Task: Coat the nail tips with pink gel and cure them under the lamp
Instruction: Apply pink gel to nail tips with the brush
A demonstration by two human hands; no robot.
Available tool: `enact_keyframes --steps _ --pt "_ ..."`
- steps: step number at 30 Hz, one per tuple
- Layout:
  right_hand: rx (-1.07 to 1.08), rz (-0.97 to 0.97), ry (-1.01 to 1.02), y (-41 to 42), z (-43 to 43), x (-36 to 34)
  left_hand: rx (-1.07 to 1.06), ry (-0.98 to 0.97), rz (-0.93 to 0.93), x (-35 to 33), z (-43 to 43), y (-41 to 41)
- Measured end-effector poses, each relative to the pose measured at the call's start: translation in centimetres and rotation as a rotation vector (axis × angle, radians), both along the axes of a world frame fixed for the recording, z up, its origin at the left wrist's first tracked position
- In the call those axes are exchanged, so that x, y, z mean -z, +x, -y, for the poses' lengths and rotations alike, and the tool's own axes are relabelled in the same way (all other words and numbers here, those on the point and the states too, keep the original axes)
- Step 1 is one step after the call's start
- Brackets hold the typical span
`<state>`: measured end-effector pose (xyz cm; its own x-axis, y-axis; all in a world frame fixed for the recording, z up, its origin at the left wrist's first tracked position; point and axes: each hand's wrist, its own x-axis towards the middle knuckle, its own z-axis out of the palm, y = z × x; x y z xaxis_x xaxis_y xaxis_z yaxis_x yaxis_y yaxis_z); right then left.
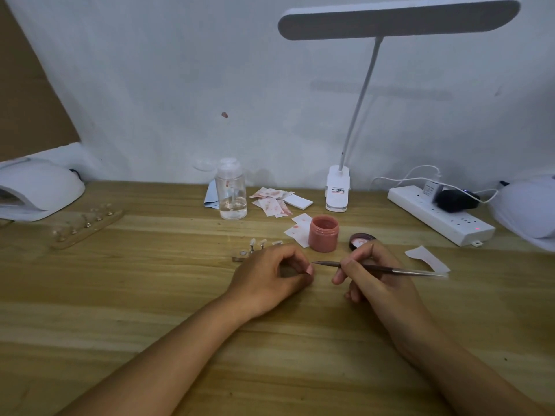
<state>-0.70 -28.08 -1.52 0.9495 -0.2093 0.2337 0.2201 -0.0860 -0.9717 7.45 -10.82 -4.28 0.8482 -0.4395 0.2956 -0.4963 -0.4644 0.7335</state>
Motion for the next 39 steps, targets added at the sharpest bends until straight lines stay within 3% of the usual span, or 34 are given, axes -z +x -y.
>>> enact_keyframes --steps 39 --pt "-0.009 -0.014 -0.008 0.0 -0.09 -0.02 0.007 -0.019 0.017 -0.1 0.08 -0.07"
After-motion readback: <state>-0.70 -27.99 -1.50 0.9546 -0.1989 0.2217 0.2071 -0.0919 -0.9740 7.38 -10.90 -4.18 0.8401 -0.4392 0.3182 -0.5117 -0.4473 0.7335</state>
